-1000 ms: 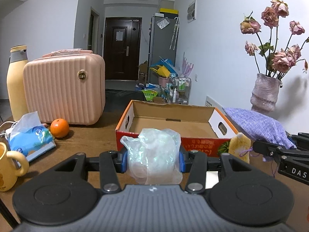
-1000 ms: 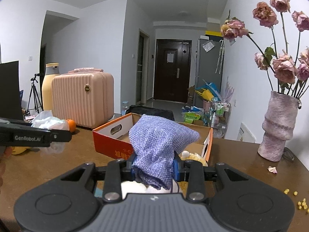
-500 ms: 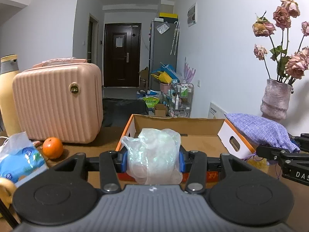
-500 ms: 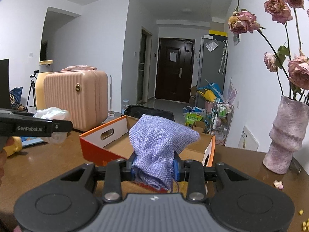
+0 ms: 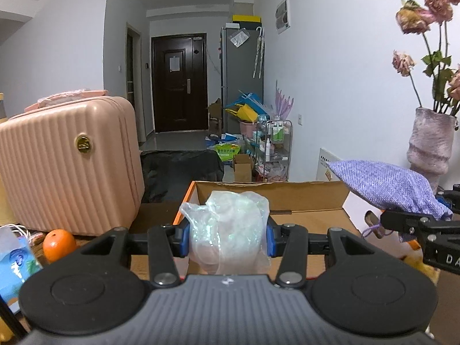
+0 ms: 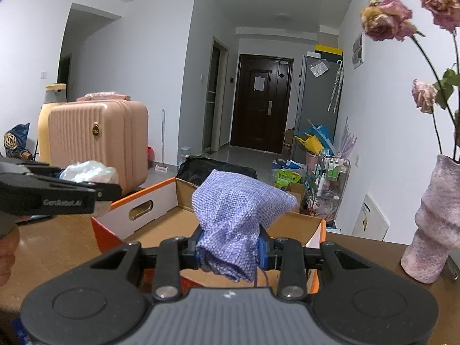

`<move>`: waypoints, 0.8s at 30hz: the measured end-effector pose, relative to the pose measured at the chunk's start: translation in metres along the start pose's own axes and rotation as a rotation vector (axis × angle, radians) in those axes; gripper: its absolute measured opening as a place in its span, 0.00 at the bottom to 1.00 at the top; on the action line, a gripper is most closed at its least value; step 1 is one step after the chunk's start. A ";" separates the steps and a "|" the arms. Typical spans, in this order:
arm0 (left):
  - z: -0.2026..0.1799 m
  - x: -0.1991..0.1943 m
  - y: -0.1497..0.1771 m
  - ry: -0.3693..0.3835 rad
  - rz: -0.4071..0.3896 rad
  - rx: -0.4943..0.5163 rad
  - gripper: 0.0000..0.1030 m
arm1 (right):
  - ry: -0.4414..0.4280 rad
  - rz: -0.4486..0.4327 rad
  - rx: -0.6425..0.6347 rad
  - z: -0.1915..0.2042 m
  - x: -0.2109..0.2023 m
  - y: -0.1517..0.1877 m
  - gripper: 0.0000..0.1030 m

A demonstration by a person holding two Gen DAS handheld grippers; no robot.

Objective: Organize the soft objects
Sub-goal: 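Carry the plastic bag and purple pouch in both grippers over the red box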

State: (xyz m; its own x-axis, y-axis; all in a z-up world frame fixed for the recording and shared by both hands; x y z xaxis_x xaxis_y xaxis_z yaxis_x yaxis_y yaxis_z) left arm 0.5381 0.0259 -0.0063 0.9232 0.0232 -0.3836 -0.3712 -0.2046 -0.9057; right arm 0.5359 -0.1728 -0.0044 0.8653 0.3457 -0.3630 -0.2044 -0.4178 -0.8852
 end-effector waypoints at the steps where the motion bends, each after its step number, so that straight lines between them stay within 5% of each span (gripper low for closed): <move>1: 0.000 0.006 0.000 -0.002 0.004 0.000 0.45 | -0.001 0.004 0.000 0.000 0.004 0.000 0.33; 24: -0.005 0.088 0.019 -0.092 0.067 0.025 0.45 | 0.041 0.137 0.052 0.003 0.079 0.004 0.33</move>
State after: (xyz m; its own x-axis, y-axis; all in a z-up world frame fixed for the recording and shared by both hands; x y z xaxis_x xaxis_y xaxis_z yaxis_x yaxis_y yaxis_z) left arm 0.6133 0.0194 -0.0562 0.8838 0.1007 -0.4570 -0.4349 -0.1838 -0.8815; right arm 0.6018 -0.1446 -0.0379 0.8455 0.2530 -0.4702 -0.3445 -0.4144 -0.8424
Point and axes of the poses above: each gripper's, at about its wrist camera, not at the fingertips, and x roughly the way its jaws point, z to its left, y to its underside, the point moved 3 cm from there along x, roughly the way its jaws point, and after that the axes turned 13 degrees about -x, right-handed, at the moved point
